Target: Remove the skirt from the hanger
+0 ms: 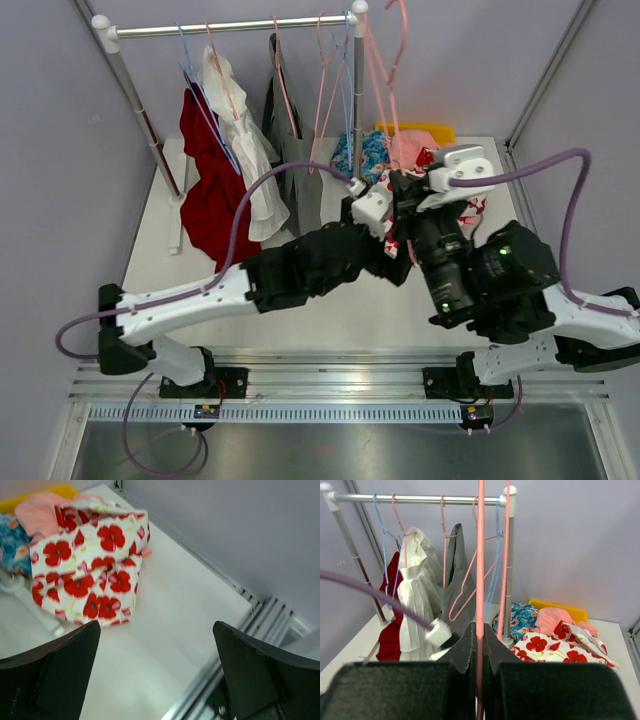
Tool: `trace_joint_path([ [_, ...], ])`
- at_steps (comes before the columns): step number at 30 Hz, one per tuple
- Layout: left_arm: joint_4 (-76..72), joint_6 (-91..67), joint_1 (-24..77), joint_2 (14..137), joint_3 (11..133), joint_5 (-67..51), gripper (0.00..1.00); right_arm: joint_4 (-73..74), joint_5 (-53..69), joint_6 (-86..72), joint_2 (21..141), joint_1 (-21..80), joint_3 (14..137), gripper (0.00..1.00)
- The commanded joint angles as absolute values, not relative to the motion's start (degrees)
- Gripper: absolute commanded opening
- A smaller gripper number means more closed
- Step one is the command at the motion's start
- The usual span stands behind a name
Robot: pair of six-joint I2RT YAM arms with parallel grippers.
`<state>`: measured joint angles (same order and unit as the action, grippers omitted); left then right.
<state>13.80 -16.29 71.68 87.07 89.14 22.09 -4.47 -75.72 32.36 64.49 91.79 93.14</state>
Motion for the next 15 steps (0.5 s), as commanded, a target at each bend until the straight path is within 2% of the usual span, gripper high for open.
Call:
trace_joint_path([
  [1,18.5,-22.6,74.2,76.9,76.3,29.9,0.99,-1.9,-69.4,29.8,70.2,89.0,100.2,0.00],
  [4,21.9,-27.1,77.5,65.9,67.1,36.9,0.99,9.1,-64.2,20.7,75.7,85.1,106.7,0.00],
  [9,30.6,-34.7,79.3,49.9,58.7,42.7,0.99,14.2,-61.1,16.1,85.5,82.2,114.6,0.00],
  [15,39.9,-40.3,79.6,41.1,56.1,45.9,0.99,20.7,-60.3,9.0,92.2,76.0,120.1,0.00],
])
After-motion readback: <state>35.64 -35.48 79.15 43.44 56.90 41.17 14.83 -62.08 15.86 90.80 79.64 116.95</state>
